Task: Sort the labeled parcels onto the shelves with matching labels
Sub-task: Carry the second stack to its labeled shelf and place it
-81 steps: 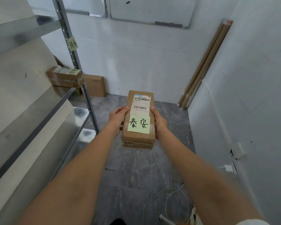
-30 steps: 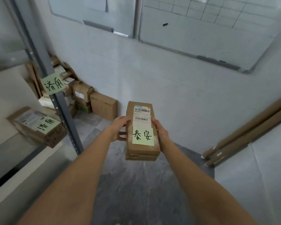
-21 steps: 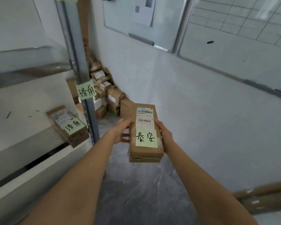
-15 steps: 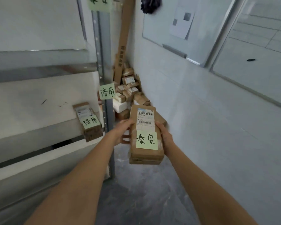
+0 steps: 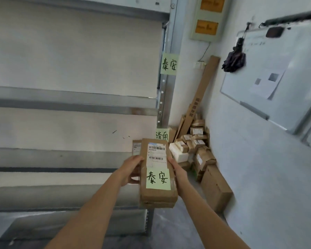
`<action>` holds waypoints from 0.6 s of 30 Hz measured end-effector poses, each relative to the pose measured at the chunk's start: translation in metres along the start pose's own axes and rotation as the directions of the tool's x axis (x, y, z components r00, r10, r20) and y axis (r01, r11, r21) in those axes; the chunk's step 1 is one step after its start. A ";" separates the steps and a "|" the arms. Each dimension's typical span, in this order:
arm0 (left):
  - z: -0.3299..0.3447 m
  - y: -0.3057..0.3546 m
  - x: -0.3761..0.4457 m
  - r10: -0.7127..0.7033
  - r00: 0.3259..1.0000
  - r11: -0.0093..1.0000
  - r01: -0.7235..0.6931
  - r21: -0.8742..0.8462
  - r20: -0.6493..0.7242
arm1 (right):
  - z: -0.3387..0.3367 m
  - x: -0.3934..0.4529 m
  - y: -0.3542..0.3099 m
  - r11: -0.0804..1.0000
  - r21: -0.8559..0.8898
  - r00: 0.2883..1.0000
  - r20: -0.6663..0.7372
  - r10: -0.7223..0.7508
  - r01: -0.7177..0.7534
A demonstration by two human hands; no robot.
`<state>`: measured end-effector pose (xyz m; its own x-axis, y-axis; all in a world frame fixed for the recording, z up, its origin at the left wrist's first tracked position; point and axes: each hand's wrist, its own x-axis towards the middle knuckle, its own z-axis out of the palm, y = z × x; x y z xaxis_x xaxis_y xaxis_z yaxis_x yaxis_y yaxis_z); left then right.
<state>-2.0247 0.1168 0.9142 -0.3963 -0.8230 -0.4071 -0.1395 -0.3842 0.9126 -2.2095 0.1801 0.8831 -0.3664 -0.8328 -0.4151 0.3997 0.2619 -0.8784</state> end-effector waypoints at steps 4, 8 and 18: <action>-0.018 0.024 -0.009 0.037 0.997 0.999 -0.038 -0.021 -0.062 | 0.025 0.006 -0.017 1.000 0.010 0.998 0.050 -0.026 0.026; -0.031 0.041 -0.015 0.047 0.995 0.997 -0.052 -0.057 -0.090 | 0.046 0.007 -0.031 0.998 -0.014 0.992 0.109 -0.062 0.064; -0.035 0.059 -0.021 0.086 0.991 0.996 -0.087 -0.006 -0.106 | 0.059 0.009 -0.045 0.995 -0.010 0.989 0.110 -0.095 0.096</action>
<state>-1.9930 0.0964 0.9751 -0.3081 -0.8928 -0.3285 -0.0989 -0.3134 0.9445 -2.1813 0.1323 0.9326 -0.3082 -0.9023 -0.3014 0.3542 0.1852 -0.9166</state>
